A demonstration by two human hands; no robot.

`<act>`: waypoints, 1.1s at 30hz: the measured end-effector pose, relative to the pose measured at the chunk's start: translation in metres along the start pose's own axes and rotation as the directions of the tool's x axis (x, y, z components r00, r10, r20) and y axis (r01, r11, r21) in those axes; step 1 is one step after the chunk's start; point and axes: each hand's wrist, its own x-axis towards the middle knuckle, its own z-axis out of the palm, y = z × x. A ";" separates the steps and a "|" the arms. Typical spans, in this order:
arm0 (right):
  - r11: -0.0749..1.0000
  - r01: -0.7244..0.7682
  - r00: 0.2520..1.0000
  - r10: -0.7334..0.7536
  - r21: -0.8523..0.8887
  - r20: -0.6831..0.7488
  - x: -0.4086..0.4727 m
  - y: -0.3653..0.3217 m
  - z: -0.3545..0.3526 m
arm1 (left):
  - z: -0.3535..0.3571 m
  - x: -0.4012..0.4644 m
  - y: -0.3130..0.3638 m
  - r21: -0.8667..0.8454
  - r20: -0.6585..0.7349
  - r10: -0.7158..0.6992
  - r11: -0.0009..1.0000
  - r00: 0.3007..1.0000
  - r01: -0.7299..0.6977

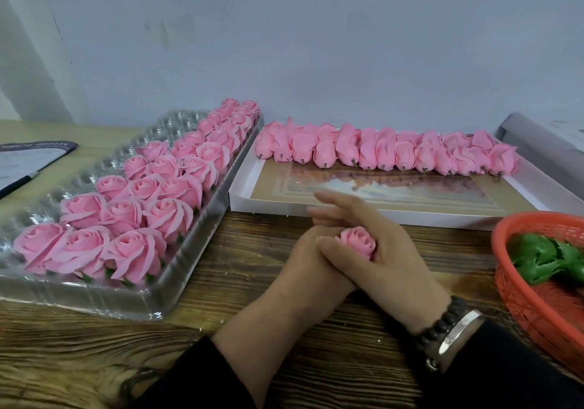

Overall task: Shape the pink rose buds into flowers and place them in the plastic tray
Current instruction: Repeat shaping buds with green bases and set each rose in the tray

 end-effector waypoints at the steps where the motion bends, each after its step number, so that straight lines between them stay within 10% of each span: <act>1: 0.999 -0.010 0.999 0.011 0.037 -0.036 0.000 0.002 0.000 | -0.001 0.002 -0.001 0.015 -0.036 0.015 1.000 0.999 -0.015; 8: 0.993 -0.012 0.994 0.025 0.119 -0.109 0.000 0.001 0.010 | 0.005 0.006 -0.014 0.332 -0.196 0.086 0.943 0.977 -0.016; 14: 0.999 -0.031 0.986 0.035 0.025 -0.162 0.002 0.001 0.010 | 0.012 0.006 -0.013 0.249 -0.188 0.040 0.969 0.981 0.008; 18: 0.998 -0.050 0.997 0.049 -0.025 -0.053 0.004 0.000 0.005 | 0.005 0.002 -0.004 0.004 -0.021 -0.098 0.995 0.995 0.098; 25: 0.999 -0.044 0.986 0.044 -0.001 0.162 0.000 -0.006 0.003 | -0.005 0.002 0.004 0.386 0.147 -0.198 0.914 0.969 0.128; 33: 0.968 0.045 0.980 0.005 0.247 -0.201 0.003 0.005 0.002 | 0.001 0.003 -0.005 0.024 -0.125 0.031 0.999 0.992 -0.028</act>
